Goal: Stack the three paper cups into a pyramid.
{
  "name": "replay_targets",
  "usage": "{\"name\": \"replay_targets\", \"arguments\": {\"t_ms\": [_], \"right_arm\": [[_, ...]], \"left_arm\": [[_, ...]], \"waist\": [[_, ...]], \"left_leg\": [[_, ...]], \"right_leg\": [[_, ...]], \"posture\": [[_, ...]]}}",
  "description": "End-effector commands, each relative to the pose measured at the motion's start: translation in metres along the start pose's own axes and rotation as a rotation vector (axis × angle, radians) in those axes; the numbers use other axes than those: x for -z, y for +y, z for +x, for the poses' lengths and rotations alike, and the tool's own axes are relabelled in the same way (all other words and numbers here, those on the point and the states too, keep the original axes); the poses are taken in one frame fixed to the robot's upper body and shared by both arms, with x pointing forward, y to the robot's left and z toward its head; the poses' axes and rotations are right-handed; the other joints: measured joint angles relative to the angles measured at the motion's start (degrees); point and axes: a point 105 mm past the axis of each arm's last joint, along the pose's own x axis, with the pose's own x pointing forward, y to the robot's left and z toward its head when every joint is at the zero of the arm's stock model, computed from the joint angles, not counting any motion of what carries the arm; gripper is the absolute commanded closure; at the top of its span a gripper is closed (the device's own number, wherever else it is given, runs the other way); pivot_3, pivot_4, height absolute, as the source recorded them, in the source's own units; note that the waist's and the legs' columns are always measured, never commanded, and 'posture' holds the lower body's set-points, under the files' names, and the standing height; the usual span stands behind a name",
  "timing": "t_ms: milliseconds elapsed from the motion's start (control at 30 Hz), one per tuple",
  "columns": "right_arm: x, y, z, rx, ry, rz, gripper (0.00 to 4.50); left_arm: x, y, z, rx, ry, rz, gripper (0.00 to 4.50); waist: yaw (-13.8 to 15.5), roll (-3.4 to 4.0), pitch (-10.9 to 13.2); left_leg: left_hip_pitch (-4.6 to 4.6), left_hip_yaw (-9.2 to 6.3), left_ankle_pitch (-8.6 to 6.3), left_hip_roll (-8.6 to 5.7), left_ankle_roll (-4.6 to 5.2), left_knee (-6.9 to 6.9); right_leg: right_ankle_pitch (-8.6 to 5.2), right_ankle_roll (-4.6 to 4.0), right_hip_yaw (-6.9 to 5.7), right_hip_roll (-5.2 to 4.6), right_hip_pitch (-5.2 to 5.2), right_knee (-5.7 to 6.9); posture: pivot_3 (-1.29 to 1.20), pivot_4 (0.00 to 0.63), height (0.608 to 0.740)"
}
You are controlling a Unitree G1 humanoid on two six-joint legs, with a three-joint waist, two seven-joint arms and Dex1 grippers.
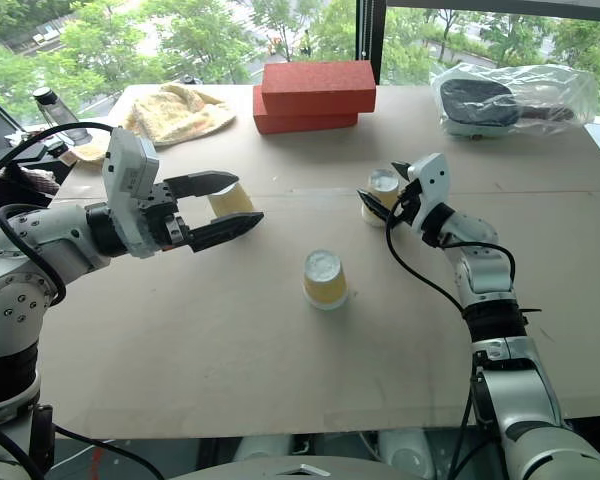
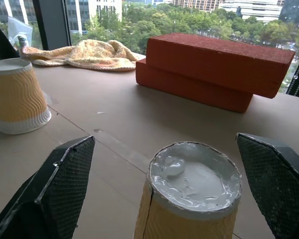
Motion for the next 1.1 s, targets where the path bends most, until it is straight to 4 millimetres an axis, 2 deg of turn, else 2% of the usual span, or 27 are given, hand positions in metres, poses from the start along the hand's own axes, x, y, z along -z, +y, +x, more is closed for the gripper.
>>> {"name": "replay_targets", "arguments": {"t_ms": [33, 200, 300, 400, 433, 600, 667, 767, 900, 1100], "right_arm": [[-0.005, -0.005, 0.007, 0.015, -0.016, -0.004, 0.02], [-0.002, -0.007, 0.008, 0.019, -0.02, 0.026, 0.02], [-0.003, -0.01, 0.008, 0.034, -0.02, 0.065, 0.78], [-0.001, -0.01, 0.007, 0.028, -0.006, 0.05, 2.14], [0.0, -0.01, 0.006, 0.027, -0.002, 0.05, 2.3], [0.001, -0.01, 0.0, 0.011, 0.001, 0.025, 2.3], [-0.008, -0.013, -0.012, -0.001, -0.037, 0.028, 2.3], [-0.02, -0.006, -0.037, -0.07, -0.071, 0.025, 2.3], [-0.02, 0.016, -0.07, -0.173, -0.052, 0.059, 2.3], [-0.002, 0.052, -0.107, -0.287, 0.041, 0.061, 2.3]], "left_arm": [[-0.006, -0.001, -0.003, -0.002, -0.007, 0.026, 0.0], [-0.003, -0.001, -0.003, -0.001, 0.006, 0.035, 0.0], [0.001, 0.0, -0.003, 0.0, 0.022, 0.043, 0.0], [0.002, 0.0, -0.003, 0.001, 0.022, 0.046, 0.0], [0.002, 0.001, -0.002, 0.001, 0.023, 0.048, 0.0], [0.002, 0.0, -0.002, 0.012, 0.017, 0.062, 0.0], [-0.001, -0.003, -0.002, 0.034, 0.008, 0.076, 0.0], [0.001, -0.01, -0.005, 0.073, 0.032, 0.105, 0.0], [-0.002, -0.024, -0.01, 0.167, 0.018, 0.136, 0.0], [-0.003, -0.04, -0.012, 0.29, -0.011, 0.178, 0.0]], "waist": [[0.05, 0.0, 0.0], [0.1, 0.0, 0.0], [0.1, 0.0, 0.0], [0.07, 0.0, 0.0], [0.06, 0.0, 0.0], [0.1, 0.01, 0.0], [0.2, 0.01, 0.0], [0.47, 0.03, 0.02], [0.42, 0.05, 0.04], [0.31, 0.06, 0.05]], "left_leg": [[0.0, -0.02, 0.01, 0.0, -0.01, 0.0], [-0.02, -0.01, 0.01, 0.01, -0.02, -0.01], [-0.02, 0.0, 0.01, 0.01, -0.02, -0.01], [-0.02, -0.01, 0.01, 0.01, -0.02, -0.01], [-0.02, 0.0, 0.01, 0.01, -0.02, -0.01], [-0.01, 0.0, 0.01, 0.01, -0.02, -0.01], [-0.02, 0.01, 0.01, 0.0, -0.02, -0.01], [-0.09, -0.05, 0.01, 0.01, -0.02, -0.03], [-0.11, -0.1, 0.01, 0.01, -0.02, -0.06], [0.03, -0.07, 0.01, 0.0, -0.02, -0.04]], "right_leg": [[0.0, 0.0, 0.0, 0.0, 0.0, 0.0], [0.0, 0.0, 0.0, -0.01, 0.0, -0.02], [0.0, 0.0, 0.01, -0.02, 0.0, -0.02], [0.0, 0.0, 0.0, -0.02, 0.0, -0.01], [0.0, 0.0, 0.0, -0.02, 0.0, -0.01], [0.0, 0.0, 0.0, -0.02, 0.0, -0.01], [0.0, 0.0, 0.01, -0.02, 0.0, -0.02], [0.0, 0.0, -0.04, -0.04, 0.0, -0.06], [-0.01, 0.01, 0.0, -0.05, 0.0, -0.09], [-0.01, 0.01, 0.06, 0.03, 0.04, -0.01]], "posture": [[0.0, 0.15, 0.73], [0.0, 0.15, 0.73], [0.0, 0.15, 0.73], [0.0, 0.15, 0.73], [0.0, 0.15, 0.73], [0.0, 0.15, 0.73], [0.0, 0.15, 0.73], [0.0, 0.15, 0.73], [0.0, 0.15, 0.73], [0.0, 0.15, 0.73]]}}
